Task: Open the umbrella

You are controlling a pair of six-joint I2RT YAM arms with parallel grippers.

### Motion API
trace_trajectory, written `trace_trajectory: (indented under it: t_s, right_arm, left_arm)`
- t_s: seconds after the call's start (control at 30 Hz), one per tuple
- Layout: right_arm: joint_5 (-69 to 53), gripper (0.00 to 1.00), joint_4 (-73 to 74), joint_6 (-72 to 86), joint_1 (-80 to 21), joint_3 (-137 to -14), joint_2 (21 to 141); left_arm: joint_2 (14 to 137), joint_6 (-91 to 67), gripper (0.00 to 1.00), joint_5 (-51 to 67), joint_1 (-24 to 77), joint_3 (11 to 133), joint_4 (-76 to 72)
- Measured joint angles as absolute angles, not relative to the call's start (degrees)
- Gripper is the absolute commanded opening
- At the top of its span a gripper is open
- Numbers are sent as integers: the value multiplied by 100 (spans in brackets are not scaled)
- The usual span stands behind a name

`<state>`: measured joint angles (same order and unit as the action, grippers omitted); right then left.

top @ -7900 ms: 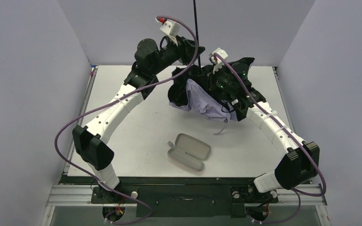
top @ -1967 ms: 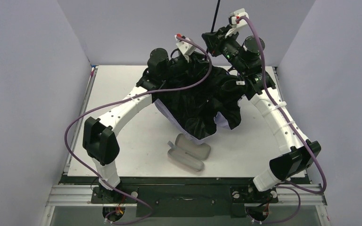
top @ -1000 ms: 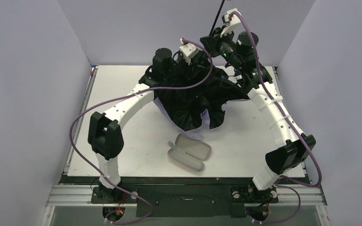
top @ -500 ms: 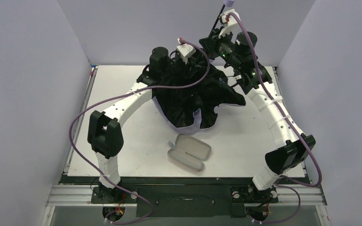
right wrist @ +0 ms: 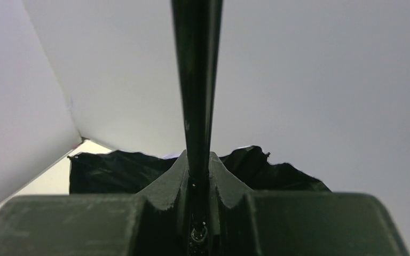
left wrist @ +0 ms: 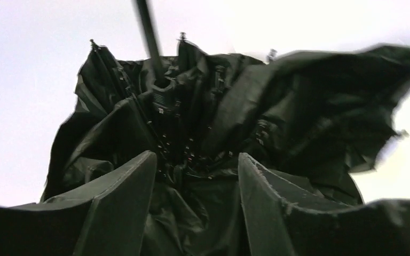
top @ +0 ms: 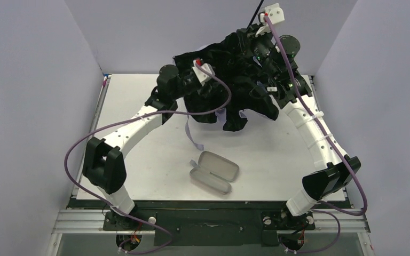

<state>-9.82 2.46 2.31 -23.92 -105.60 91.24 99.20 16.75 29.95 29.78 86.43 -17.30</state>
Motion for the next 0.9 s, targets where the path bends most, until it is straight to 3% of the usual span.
trace_trajectory:
  t_s: [0.1,0.23,0.53,0.9]
  right_arm:
    - [-740,0,207,187,-2370,-10560,9118]
    - [-521,0,233,189,-2414,-10560,9118]
    - [-294,0,366,224,-2580,-10560,9087]
    - [119,0,399,266,-2875,-10562,8936]
  left_arm:
    - [9719,2316,34,3006,3175,8187,-1986]
    - [9771,3011,25,3024,3343,8158,-2012]
    - [10543,4112,17,3017,3391,9043,-1955]
    - [11284,5299,15,3175,3636,9861,-1658]
